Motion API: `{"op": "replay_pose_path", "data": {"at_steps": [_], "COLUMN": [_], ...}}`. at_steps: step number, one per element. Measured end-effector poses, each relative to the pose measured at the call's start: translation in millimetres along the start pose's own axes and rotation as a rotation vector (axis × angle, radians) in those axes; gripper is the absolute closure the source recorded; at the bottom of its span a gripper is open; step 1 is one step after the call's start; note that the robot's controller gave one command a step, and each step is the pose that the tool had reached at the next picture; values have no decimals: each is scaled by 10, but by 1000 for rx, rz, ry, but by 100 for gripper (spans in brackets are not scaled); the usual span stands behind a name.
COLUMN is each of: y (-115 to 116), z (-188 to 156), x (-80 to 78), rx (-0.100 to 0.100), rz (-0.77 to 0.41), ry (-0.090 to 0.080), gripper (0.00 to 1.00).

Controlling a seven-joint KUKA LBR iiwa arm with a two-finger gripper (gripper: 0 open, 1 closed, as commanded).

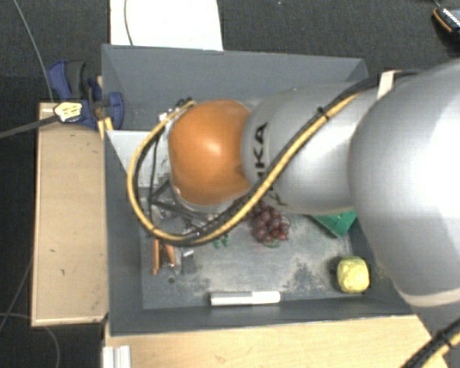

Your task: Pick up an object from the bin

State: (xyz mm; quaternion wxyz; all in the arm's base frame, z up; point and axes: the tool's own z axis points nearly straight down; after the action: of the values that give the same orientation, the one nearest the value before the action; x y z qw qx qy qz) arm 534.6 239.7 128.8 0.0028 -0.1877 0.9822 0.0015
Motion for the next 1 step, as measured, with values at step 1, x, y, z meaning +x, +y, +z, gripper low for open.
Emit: {"op": "replay_pose_path", "data": {"at_steps": [1], "y": [64], "z": [501], "x": [28], "rx": [-4], "rz": [-136], "ry": [16], "gripper": [0]}}
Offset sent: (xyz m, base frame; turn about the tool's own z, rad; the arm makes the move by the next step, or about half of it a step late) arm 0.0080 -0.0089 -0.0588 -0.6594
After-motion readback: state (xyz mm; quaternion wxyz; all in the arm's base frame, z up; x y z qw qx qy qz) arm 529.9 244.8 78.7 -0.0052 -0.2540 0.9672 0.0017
